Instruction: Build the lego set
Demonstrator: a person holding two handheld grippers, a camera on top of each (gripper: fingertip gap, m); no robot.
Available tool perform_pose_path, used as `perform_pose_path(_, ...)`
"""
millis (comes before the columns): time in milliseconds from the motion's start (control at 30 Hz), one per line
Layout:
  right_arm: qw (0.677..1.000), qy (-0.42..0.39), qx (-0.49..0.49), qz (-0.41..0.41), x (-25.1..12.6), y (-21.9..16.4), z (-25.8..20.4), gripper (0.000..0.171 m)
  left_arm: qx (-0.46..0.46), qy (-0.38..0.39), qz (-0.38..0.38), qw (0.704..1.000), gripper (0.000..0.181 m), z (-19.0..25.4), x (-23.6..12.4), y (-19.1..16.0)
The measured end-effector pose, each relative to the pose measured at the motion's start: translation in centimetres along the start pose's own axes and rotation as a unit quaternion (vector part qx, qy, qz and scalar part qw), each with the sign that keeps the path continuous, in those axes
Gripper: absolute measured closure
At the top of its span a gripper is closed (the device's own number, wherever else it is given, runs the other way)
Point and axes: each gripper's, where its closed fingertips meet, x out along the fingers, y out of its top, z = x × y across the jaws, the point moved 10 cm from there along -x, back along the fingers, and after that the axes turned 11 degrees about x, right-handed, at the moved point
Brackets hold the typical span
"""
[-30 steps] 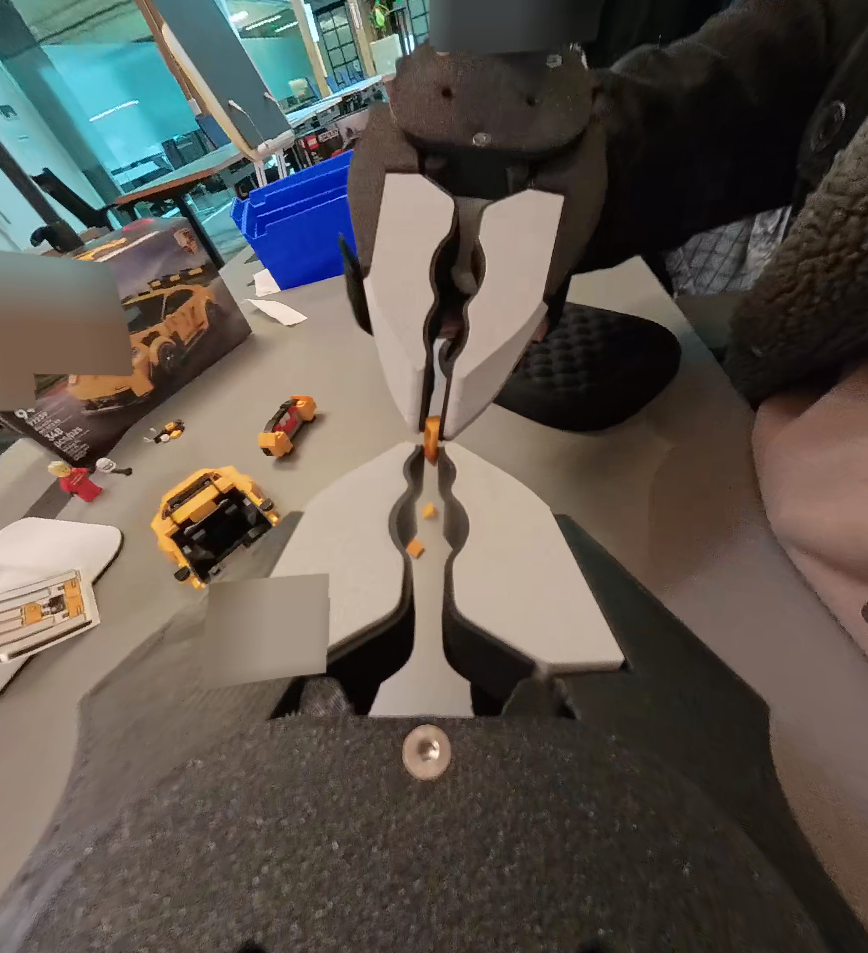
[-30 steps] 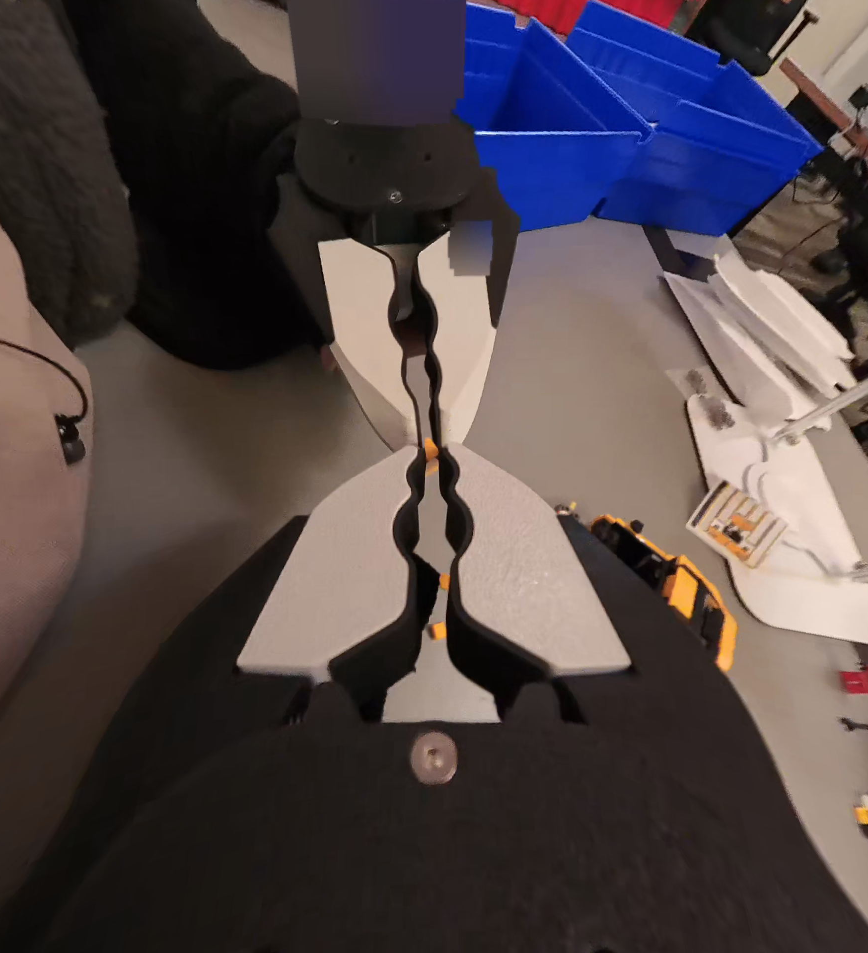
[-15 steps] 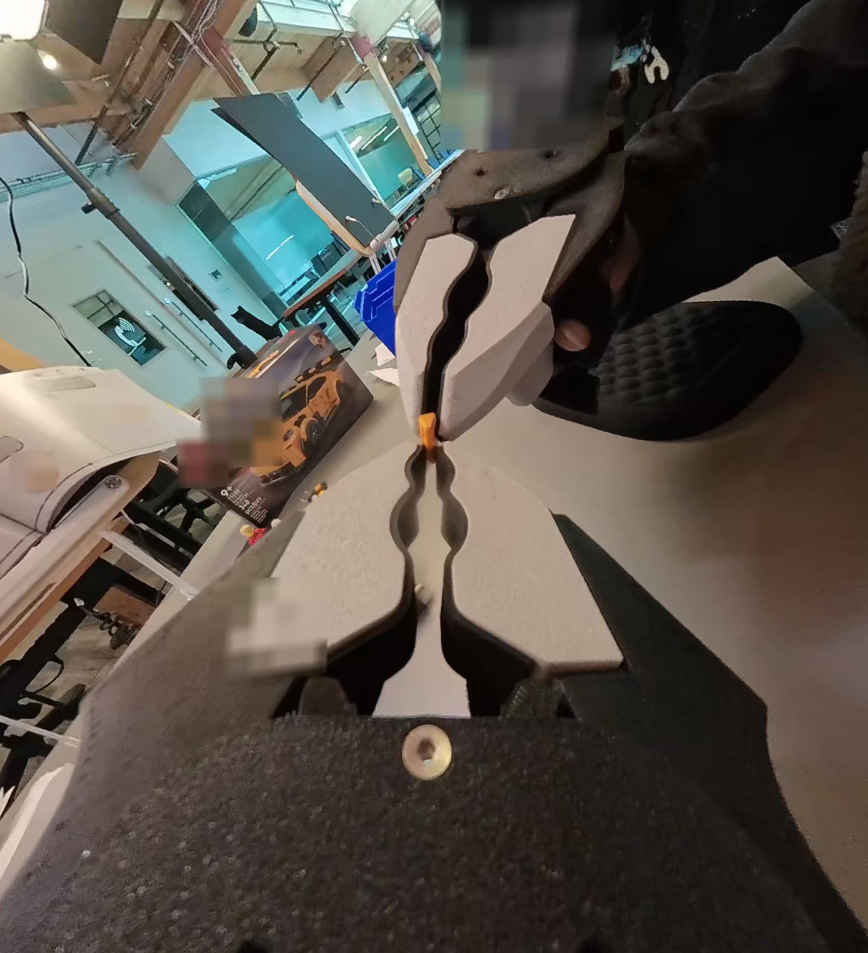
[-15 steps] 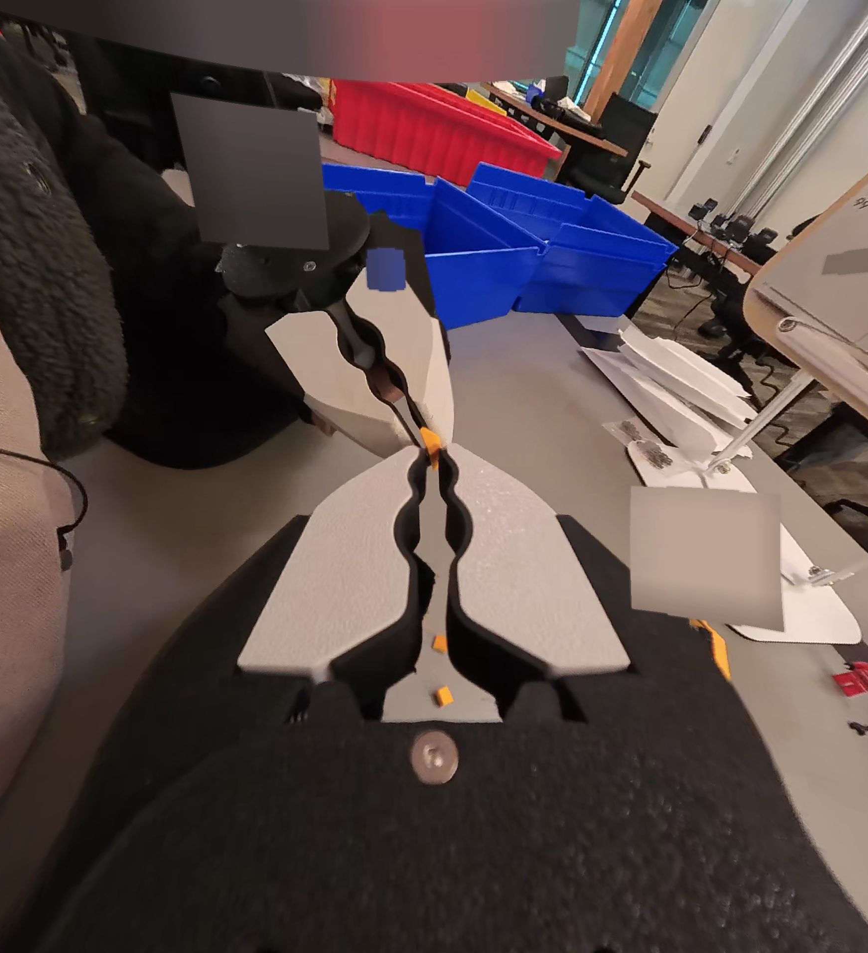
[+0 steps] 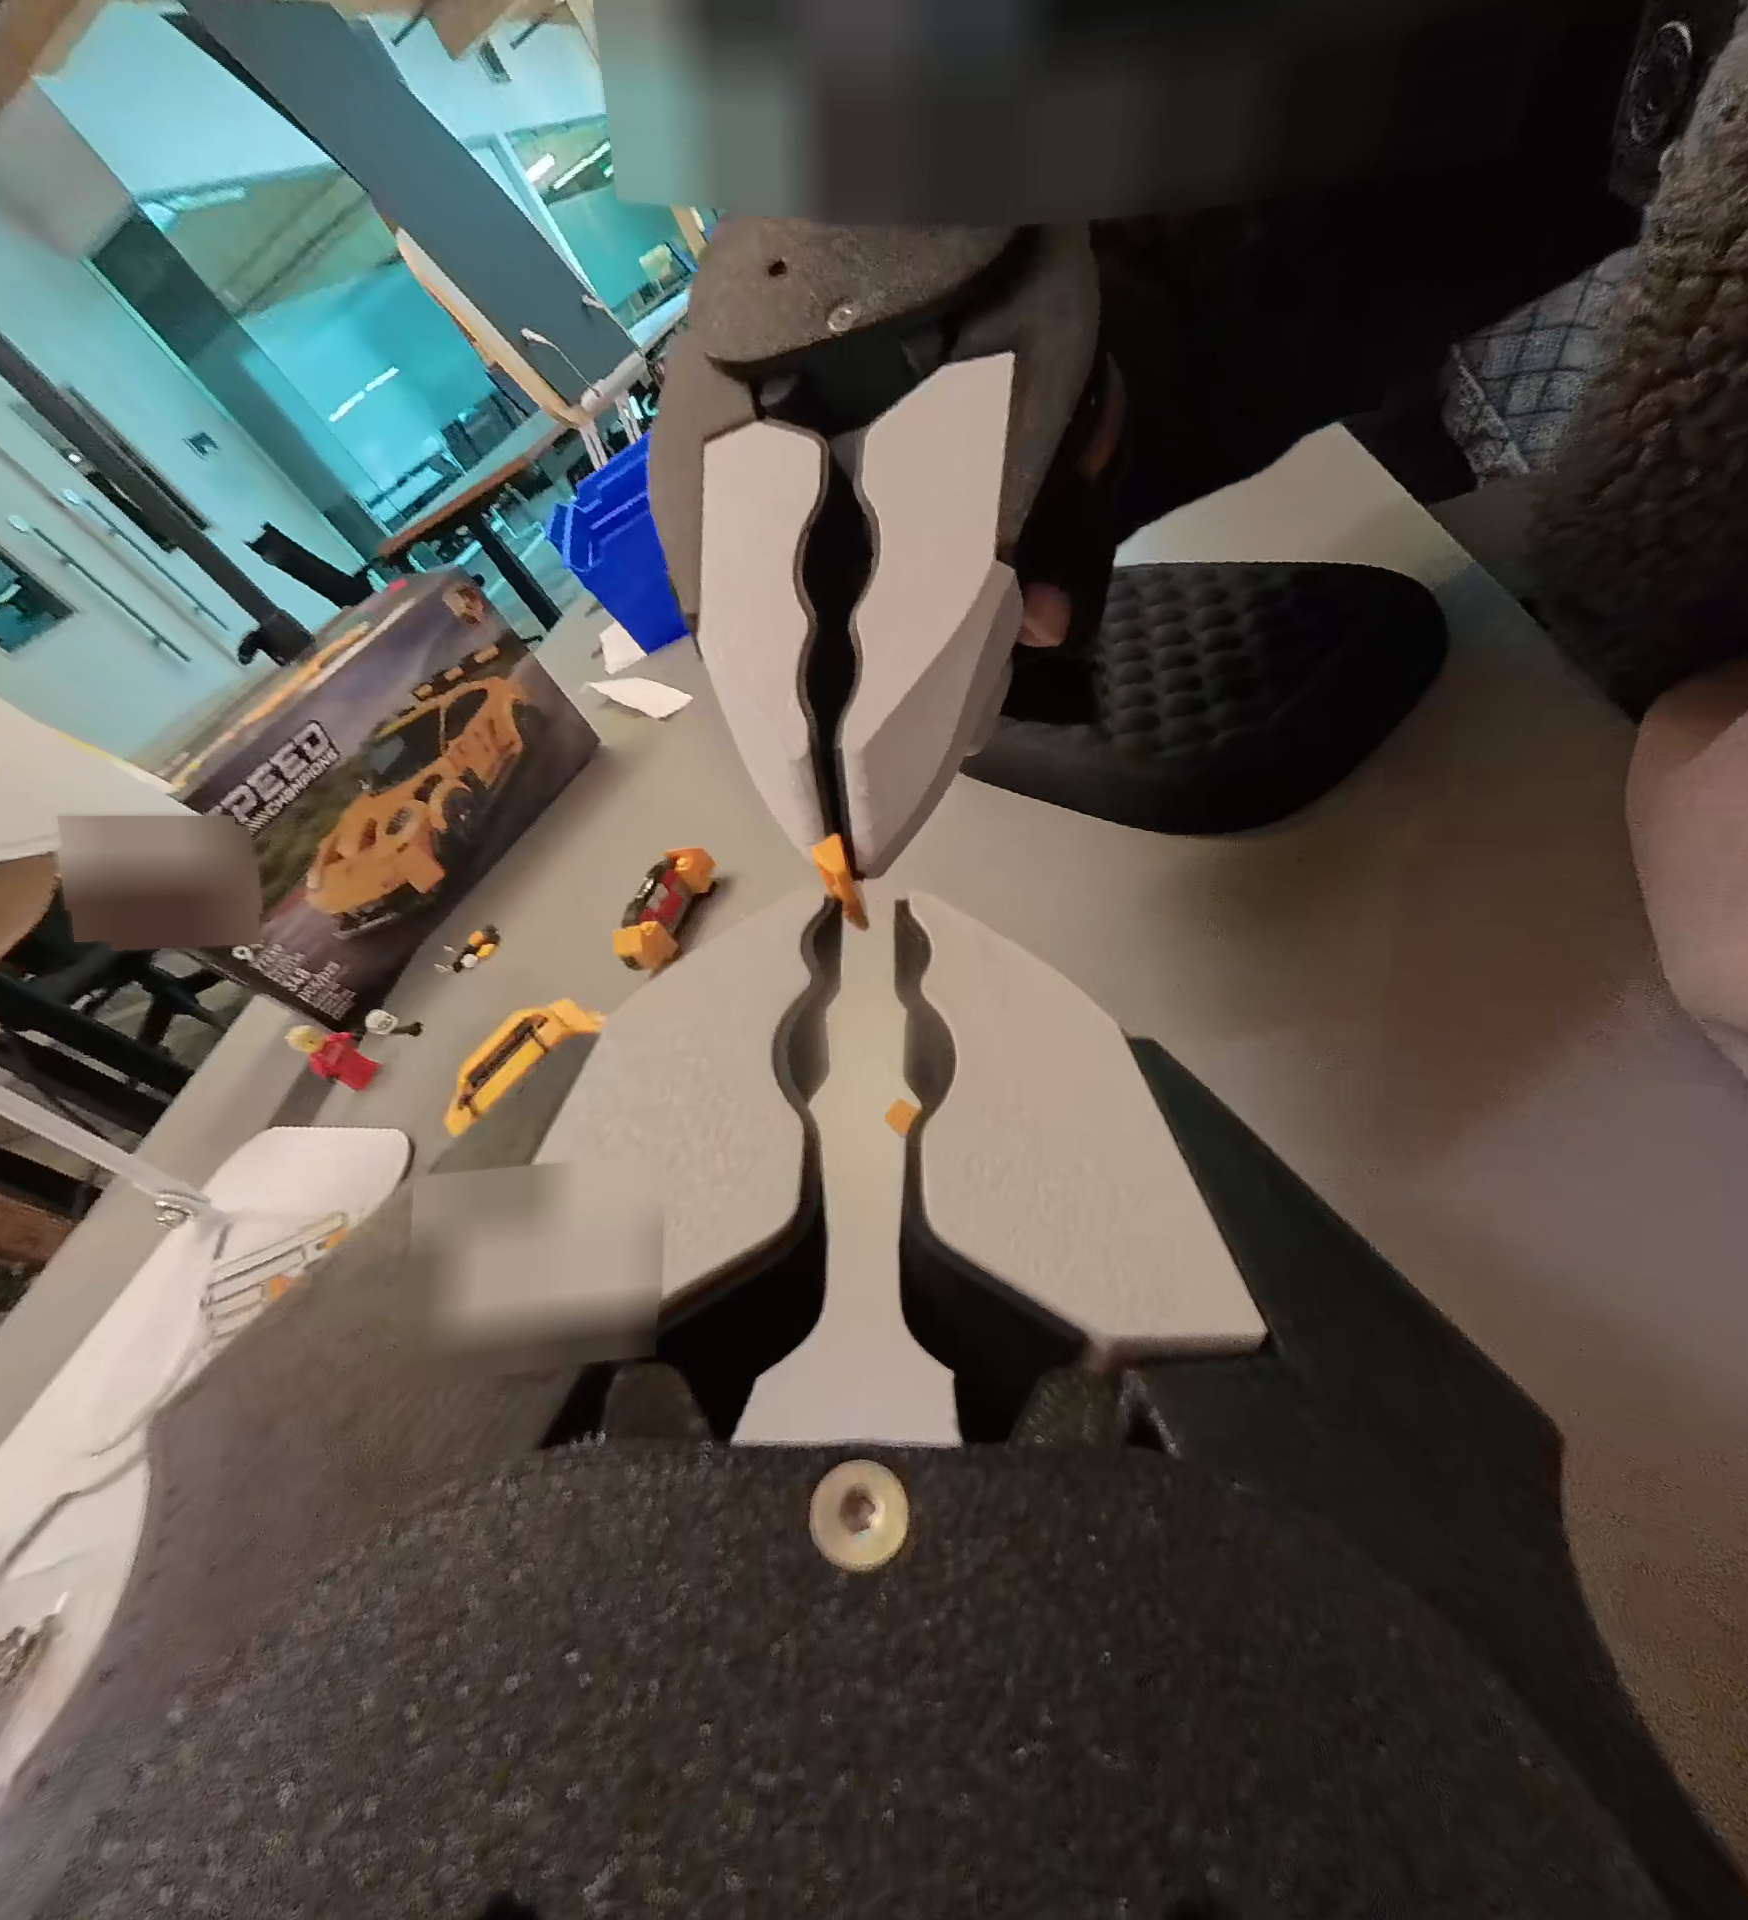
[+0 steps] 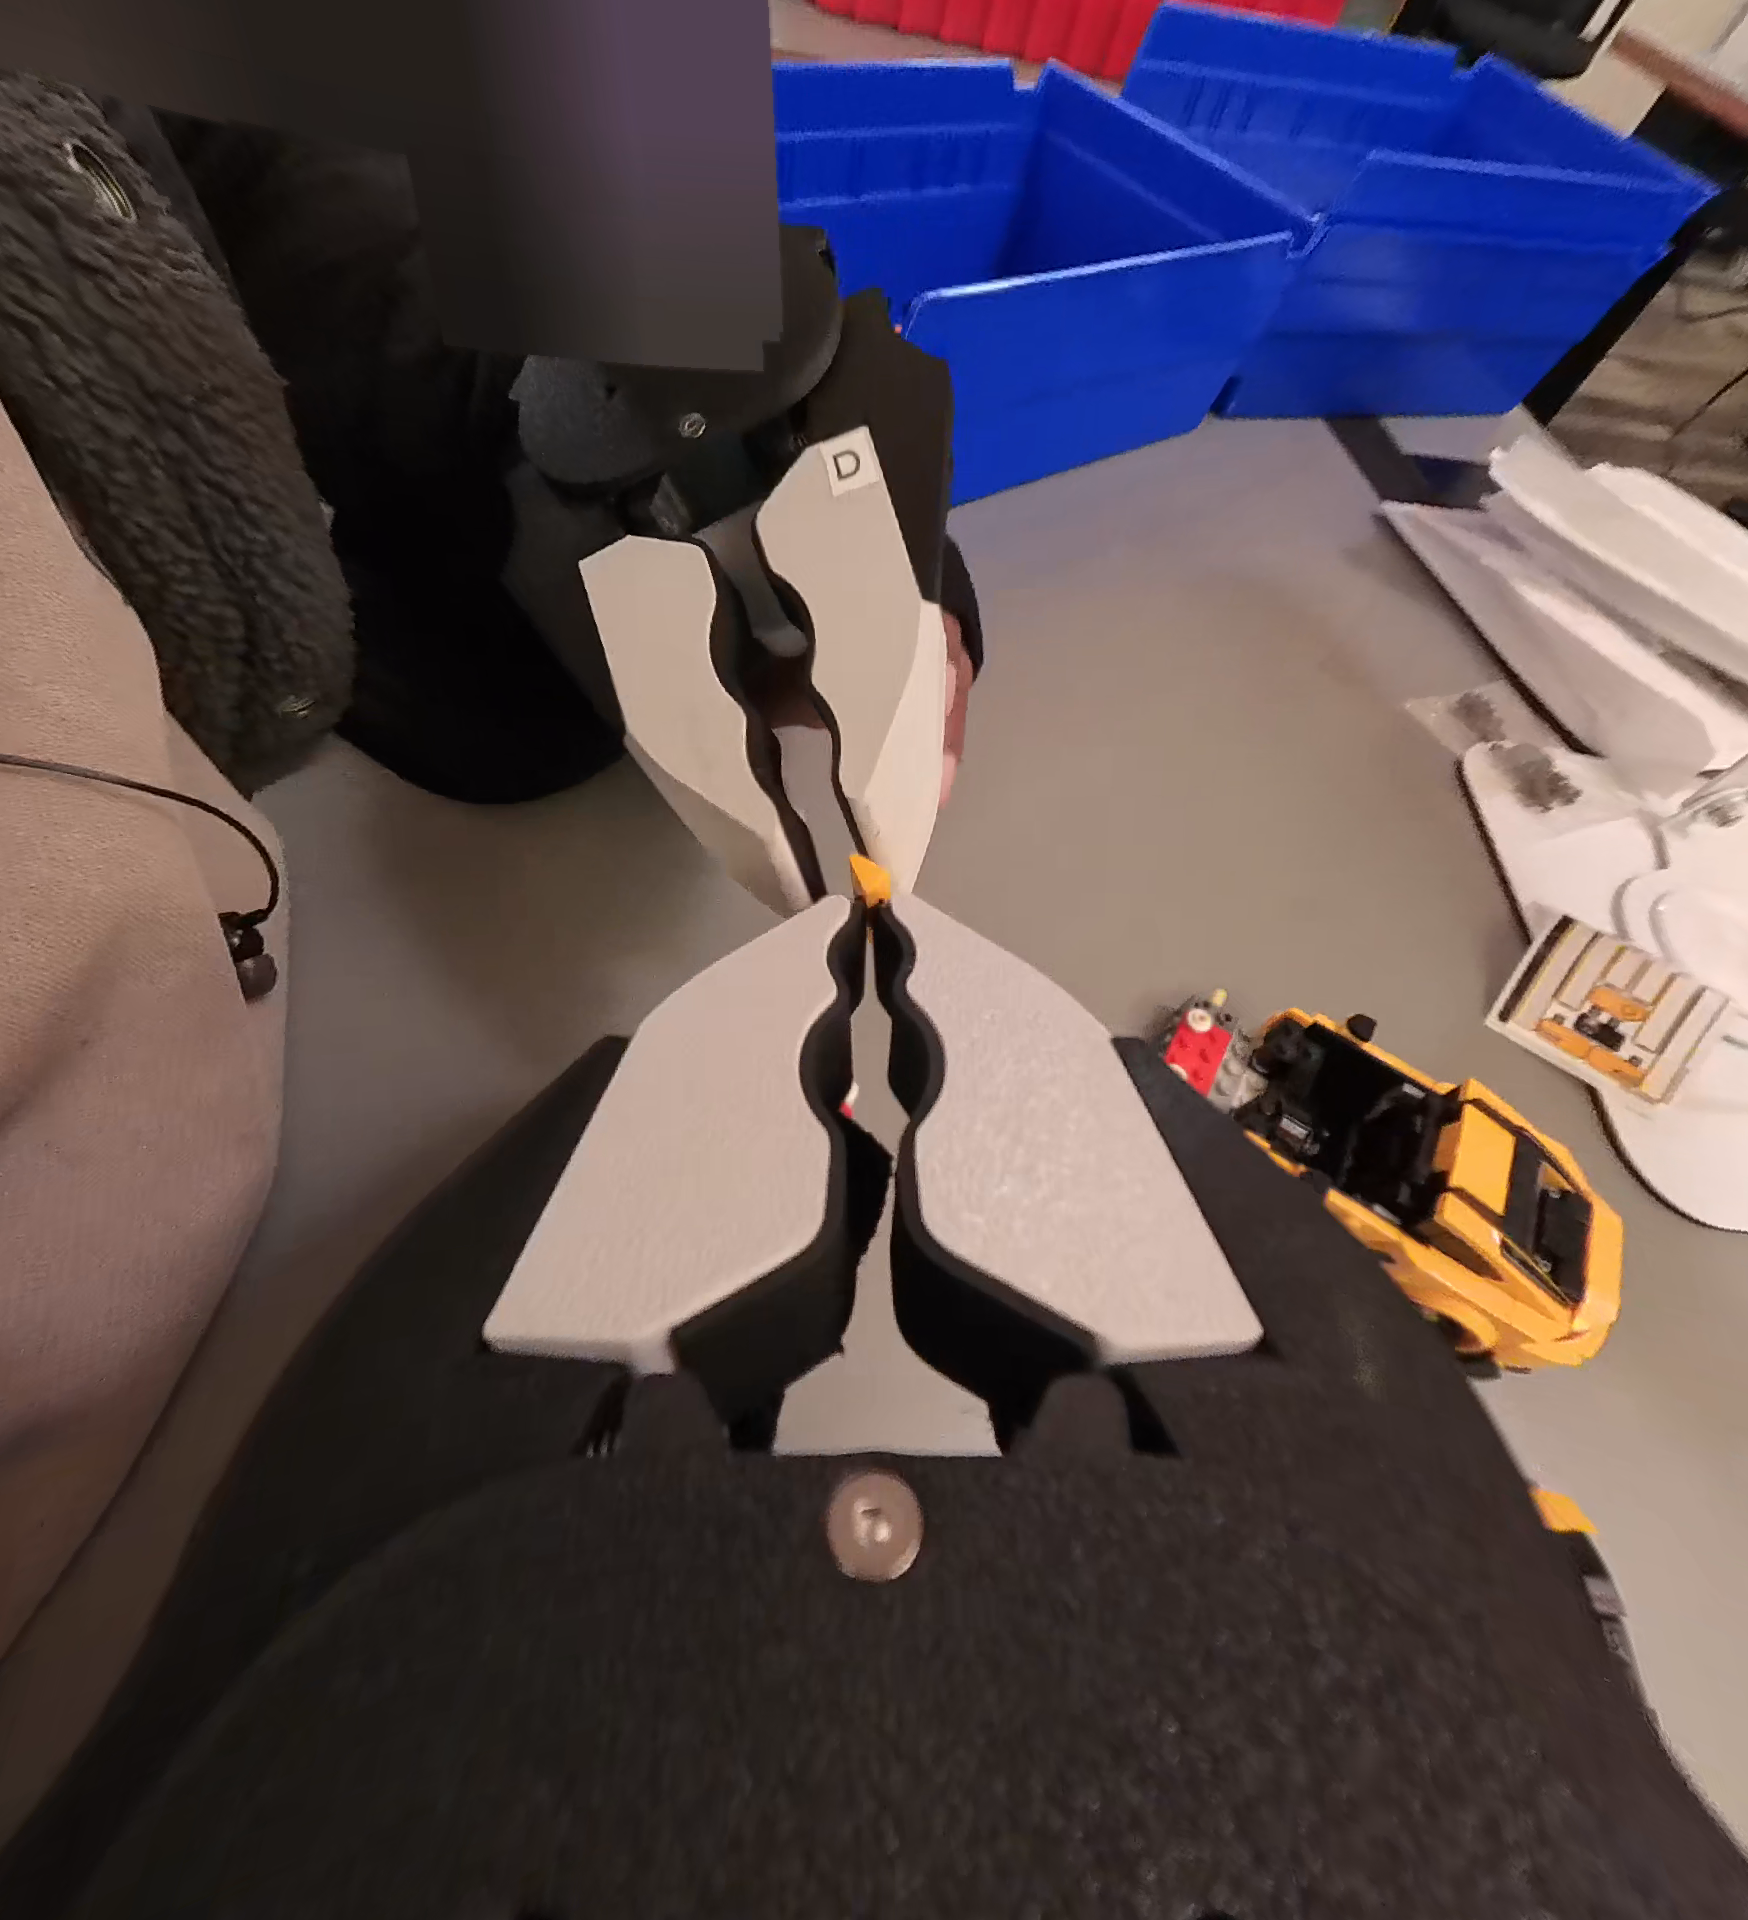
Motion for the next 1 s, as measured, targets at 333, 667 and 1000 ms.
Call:
perform_pose_path(333,0.947,0.092,0.157,-0.264,3.2,-1.9,3.0,0.170,-0.095,-0.170,-0.148,0.970,0.154,1.5,1.5,-4.4)
perform_pose_path(667,0.863,0.140,0.240,-0.423,7.1,-2.9,5.0,0.170,-0.115,-0.191,-0.183,0.957,0.164,2.3,1.8,-4.8)
perform_pose_path(1000,0.836,0.150,0.244,-0.469,8.4,-2.5,5.4,0.170,-0.113,-0.187,-0.184,0.958,0.168,2.4,1.8,-4.6)
